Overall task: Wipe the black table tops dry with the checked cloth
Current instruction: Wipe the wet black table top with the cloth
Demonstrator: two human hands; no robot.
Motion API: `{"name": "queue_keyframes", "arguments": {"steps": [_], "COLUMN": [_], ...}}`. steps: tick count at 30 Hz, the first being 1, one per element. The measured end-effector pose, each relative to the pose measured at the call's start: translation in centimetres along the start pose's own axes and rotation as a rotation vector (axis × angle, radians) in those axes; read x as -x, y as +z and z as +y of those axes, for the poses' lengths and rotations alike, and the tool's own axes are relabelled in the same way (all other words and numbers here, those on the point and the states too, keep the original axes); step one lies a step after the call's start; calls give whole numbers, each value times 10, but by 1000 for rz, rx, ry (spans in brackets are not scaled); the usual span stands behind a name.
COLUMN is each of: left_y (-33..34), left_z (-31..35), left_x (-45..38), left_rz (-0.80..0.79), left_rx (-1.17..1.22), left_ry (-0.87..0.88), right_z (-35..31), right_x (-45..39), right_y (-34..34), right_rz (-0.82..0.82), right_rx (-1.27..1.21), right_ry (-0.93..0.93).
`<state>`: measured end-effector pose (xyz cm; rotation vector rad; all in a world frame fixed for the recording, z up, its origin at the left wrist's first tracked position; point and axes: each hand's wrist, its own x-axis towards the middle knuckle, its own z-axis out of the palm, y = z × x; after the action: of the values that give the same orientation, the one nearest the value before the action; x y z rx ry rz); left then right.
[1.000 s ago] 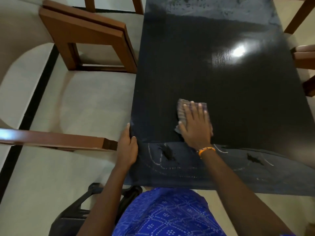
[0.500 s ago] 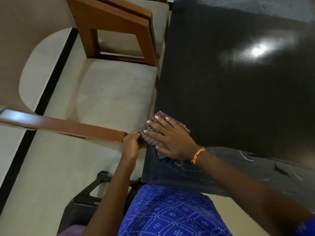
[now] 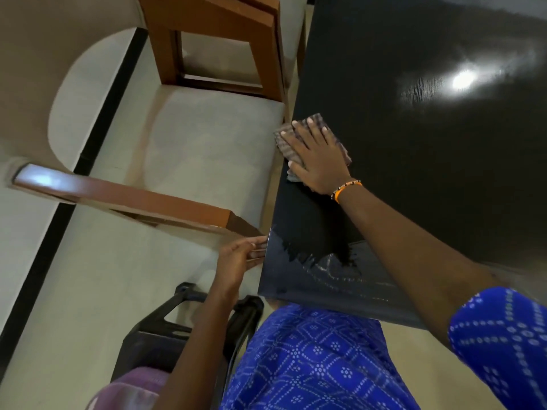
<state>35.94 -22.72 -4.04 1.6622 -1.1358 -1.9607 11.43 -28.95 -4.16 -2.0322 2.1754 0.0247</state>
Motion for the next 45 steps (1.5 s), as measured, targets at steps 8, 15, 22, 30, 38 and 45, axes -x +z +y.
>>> {"name": "queue_keyframes", "arguments": {"steps": [8, 15, 22, 30, 38, 45], "left_y": [4, 16, 31, 17, 11, 23], "left_z": [-18, -59, -76, -79, -76, -72], "left_x": [32, 69, 86, 77, 77, 88], "left_rz": [152, 317, 318, 332, 303, 400], "left_rx": [156, 78, 17, -39, -152, -438], "left_ry": [-43, 16, 107, 89, 147, 245], "right_z": [-87, -130, -66, 45, -104, -131], "right_x": [125, 189, 204, 258, 221, 224], "right_y": [32, 48, 41, 36, 50, 55], "right_rz": [-32, -16, -32, 52, 69, -8], "right_rx": [-12, -88, -12, -83, -128, -93], "right_ry": [-166, -190, 3, 547, 346, -1]}}
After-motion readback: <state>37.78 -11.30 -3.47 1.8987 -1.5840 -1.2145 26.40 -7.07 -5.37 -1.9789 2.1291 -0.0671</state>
